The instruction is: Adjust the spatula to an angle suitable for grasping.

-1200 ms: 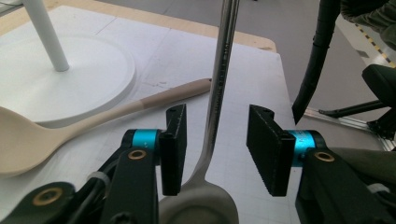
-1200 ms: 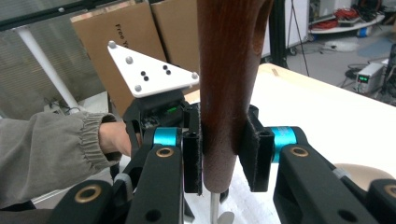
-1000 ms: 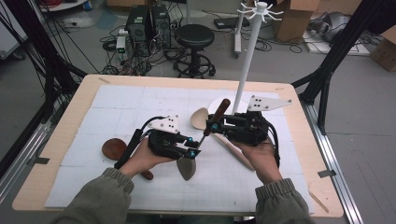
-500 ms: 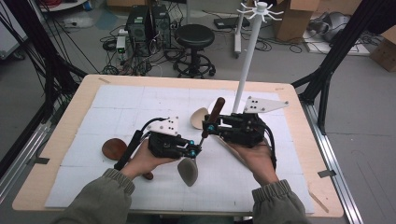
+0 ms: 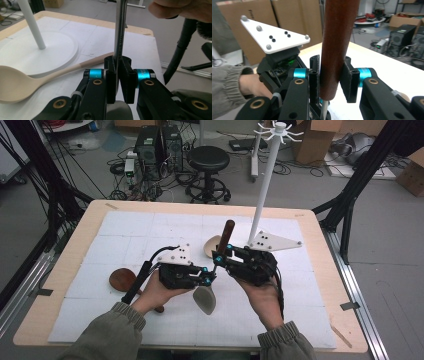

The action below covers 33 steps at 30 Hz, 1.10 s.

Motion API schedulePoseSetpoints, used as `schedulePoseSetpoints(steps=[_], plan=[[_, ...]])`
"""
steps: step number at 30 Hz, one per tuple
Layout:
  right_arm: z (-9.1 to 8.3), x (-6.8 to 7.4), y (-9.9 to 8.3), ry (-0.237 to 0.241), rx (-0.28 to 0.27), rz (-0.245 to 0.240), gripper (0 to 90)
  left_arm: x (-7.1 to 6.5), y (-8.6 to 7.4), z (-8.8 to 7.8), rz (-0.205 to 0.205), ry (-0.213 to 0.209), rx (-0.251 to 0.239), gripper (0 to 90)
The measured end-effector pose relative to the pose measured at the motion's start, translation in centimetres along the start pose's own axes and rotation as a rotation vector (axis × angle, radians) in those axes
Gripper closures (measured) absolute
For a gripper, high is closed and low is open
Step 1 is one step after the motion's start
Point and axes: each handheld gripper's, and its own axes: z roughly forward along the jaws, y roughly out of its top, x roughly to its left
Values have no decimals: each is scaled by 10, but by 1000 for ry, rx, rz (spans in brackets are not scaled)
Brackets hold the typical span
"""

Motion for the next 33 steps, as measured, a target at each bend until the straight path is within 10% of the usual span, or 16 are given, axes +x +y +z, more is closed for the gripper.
schedulePoseSetpoints(steps=[10,33], plan=[[-5,-24,7,175,-10,22,733,0,-3,-22,-34,1,-3,666],[-17,-68,44,145,32,-40,732,4,-40,-107,-87,124,-22,498]])
